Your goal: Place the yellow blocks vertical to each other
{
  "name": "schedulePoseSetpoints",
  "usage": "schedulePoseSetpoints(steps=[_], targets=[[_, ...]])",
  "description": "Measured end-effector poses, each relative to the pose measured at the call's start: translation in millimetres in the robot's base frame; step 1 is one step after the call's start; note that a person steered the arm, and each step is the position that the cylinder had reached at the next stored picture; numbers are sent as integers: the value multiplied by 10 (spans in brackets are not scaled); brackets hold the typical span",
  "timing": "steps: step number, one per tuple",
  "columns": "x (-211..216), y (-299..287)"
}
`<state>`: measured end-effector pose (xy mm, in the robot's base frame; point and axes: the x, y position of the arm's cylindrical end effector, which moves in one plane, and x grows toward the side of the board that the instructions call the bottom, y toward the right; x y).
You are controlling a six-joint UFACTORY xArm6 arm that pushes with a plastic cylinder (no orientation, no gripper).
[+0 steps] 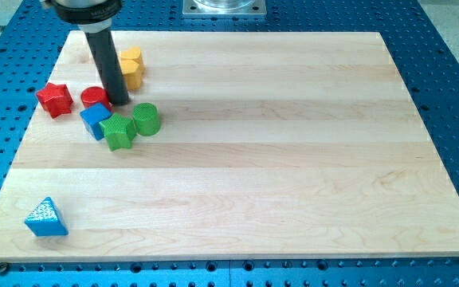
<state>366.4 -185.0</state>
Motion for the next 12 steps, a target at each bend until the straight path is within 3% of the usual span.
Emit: schedulePoseSetpoints(steps=[3, 4, 5, 6, 8, 9, 10, 12], targets=[[-319, -379], [-419, 8], [-212, 572], [-475, -41], [-998, 500], [-956, 837], [-526, 1036], [-746, 810]])
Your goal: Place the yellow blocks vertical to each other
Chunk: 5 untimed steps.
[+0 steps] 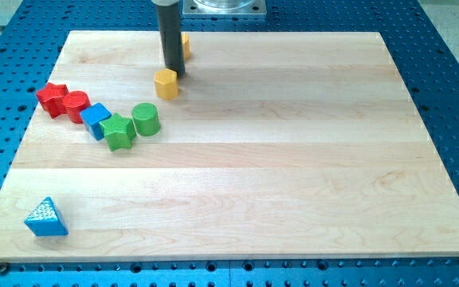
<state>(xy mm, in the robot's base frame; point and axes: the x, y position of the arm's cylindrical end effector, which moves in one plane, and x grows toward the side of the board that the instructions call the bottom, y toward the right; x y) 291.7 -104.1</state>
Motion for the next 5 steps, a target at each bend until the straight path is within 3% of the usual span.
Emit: schedulePoseSetpoints(steps=[2, 3, 5], targets=[[-650, -183], [-834, 280], [112, 342]])
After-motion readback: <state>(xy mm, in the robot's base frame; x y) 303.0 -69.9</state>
